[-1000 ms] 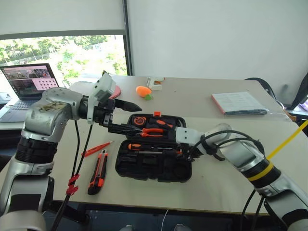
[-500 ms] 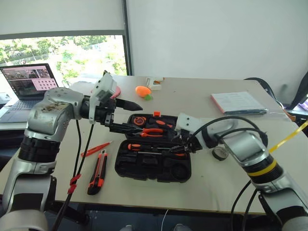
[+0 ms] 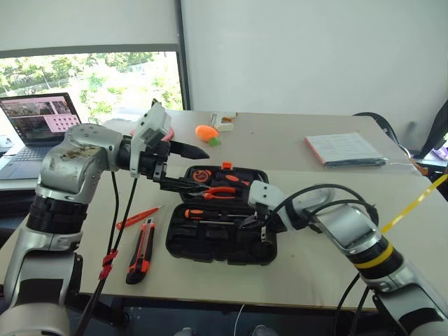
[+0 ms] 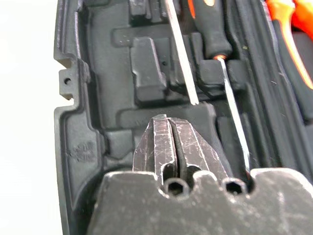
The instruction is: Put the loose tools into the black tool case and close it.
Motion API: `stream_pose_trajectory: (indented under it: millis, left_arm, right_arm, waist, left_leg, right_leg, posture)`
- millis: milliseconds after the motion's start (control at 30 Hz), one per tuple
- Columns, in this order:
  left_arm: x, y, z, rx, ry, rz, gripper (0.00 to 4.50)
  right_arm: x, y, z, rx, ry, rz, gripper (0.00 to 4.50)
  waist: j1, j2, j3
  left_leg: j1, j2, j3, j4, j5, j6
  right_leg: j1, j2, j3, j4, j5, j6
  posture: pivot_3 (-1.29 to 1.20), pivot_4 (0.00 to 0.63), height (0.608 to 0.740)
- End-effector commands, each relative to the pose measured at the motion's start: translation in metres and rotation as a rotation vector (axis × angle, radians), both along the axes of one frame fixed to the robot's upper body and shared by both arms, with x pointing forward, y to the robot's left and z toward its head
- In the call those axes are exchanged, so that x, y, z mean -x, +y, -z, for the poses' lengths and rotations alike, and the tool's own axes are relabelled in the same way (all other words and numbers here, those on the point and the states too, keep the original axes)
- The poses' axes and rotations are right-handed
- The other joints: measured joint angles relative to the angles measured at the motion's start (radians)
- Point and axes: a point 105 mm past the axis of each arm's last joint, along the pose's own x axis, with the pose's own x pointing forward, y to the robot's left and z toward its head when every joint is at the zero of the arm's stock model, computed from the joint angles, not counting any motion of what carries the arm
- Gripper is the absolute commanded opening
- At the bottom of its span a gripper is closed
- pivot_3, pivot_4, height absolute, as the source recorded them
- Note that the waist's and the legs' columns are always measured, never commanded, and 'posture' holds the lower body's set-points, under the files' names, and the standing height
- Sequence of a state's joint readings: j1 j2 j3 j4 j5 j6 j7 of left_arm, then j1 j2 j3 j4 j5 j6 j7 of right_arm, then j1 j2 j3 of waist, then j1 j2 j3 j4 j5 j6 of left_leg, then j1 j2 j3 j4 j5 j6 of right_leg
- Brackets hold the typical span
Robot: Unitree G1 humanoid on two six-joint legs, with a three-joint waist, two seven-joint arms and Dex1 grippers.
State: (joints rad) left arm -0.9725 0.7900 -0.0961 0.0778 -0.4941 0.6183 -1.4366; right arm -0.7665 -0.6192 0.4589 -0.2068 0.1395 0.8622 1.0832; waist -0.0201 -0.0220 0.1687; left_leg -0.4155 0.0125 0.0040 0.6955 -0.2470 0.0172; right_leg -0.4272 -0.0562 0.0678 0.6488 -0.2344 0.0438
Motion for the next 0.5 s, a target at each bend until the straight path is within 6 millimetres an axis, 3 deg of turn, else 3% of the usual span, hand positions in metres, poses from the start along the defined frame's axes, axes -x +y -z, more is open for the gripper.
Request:
stream_pose_trajectory:
  millis: [33, 500]
  left_arm:
    - [0.003, 0.0, -0.013, -0.004, -0.055, 0.005, 4.5]
    - [0.001, -0.001, -0.013, 0.002, -0.056, 0.003, 4.5]
  right_arm:
    - [0.0, 0.005, -0.004, -0.018, -0.027, -0.012, 0.11]
    - [-0.014, 0.009, -0.002, -0.039, -0.041, 0.026, 0.11]
  waist:
    - [0.0, 0.0, 0.0]
    - [0.0, 0.0, 0.0]
  left_leg:
    - [0.0, 0.0, 0.0, 0.0, 0.0, 0.0]
    - [0.0, 0.0, 0.0, 0.0, 0.0, 0.0]
  right_leg:
    - [0.0, 0.0, 0.0, 0.0, 0.0, 0.0]
    - [0.0, 0.0, 0.0, 0.0, 0.0, 0.0]
  posture:
    - [0.0, 0.15, 0.74]
    - [0.0, 0.15, 0.74]
